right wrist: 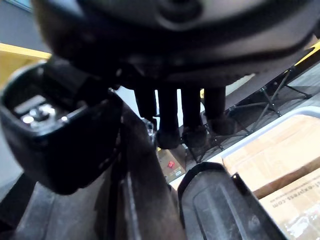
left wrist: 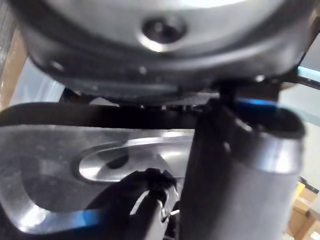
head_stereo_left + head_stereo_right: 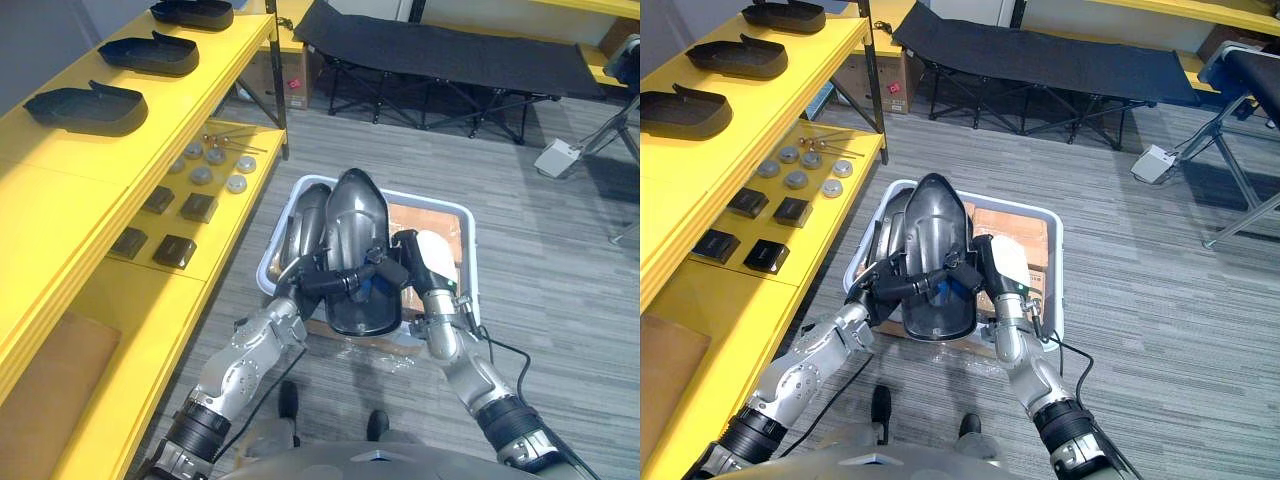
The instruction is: Walk over and take three plastic housings, then place them on the shelf
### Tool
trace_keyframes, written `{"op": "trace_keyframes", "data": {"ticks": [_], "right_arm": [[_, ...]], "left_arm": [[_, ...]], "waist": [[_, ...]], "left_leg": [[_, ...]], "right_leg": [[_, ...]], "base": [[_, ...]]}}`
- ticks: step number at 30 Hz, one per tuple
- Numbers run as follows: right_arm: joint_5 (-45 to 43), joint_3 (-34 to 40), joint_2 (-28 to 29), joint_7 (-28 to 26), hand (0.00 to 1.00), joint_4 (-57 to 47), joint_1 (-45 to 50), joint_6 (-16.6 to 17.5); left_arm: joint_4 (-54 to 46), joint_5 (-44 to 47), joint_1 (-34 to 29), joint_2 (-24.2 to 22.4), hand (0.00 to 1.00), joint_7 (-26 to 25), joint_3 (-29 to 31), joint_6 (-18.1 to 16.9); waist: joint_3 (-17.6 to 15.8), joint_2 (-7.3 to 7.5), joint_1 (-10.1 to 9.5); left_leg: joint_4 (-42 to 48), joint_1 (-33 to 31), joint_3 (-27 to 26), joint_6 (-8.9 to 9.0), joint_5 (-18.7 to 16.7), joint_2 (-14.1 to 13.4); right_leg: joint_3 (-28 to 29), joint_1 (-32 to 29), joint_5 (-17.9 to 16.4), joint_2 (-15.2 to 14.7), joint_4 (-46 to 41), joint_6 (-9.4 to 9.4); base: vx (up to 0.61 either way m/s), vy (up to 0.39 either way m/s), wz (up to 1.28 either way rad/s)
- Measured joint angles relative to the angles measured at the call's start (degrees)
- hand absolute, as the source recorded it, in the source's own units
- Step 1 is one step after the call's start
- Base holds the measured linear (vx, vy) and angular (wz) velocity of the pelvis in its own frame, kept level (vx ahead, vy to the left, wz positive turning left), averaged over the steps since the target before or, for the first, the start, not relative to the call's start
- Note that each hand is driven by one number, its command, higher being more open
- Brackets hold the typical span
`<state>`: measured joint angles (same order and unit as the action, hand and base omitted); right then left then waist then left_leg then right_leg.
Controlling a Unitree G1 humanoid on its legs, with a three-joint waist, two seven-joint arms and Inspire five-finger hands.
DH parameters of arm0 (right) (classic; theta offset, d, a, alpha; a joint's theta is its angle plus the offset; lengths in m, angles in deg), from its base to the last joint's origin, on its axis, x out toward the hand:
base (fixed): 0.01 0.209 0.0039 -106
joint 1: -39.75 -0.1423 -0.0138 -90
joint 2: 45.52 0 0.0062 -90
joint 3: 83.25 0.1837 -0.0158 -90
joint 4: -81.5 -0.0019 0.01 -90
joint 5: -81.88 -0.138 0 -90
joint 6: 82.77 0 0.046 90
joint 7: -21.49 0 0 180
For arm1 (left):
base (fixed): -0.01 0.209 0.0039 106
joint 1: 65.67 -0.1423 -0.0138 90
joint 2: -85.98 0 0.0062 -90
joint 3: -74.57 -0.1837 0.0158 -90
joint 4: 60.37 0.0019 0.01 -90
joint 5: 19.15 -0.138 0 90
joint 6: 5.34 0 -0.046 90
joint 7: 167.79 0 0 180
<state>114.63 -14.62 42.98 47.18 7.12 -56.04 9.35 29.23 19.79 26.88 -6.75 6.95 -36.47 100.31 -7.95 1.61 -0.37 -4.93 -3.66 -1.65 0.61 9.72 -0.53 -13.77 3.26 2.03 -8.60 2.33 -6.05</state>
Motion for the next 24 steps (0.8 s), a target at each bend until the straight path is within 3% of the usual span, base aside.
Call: {"op": "trace_keyframes", "data": {"ticks": [12, 24], "right_arm": [[-2.6, -2.3, 2.5, 1.0, 0.0, -2.5, 0.0, 1.5], [-2.6, -1.6, 3.9, 1.1, 0.0, -4.5, 0.0, 1.5]], "left_arm": [[3.1, -0.7, 0.0, -1.0, 0.0, -1.4, 1.1, 2.0], [4.9, 5.6, -0.2, -1.3, 0.0, -2.9, -0.5, -4.7]], "waist": [[0.5, 0.85, -1.09], [0.8, 1.26, -0.78]], "left_leg": [[0.0, 0.0, 0.2, 0.03, 0.1, -0.1], [0.0, 0.3, -0.3, 0.26, 0.0, -0.3]], "right_leg": [[0.0, 0.1, 0.1, 0.5, 0.3, 0.11], [0.3, 0.3, 0.4, 0.6, 0.8, 0.31]], "base": [[0.0, 0.0, 0.0], [0.0, 0.0, -0.02]]}}
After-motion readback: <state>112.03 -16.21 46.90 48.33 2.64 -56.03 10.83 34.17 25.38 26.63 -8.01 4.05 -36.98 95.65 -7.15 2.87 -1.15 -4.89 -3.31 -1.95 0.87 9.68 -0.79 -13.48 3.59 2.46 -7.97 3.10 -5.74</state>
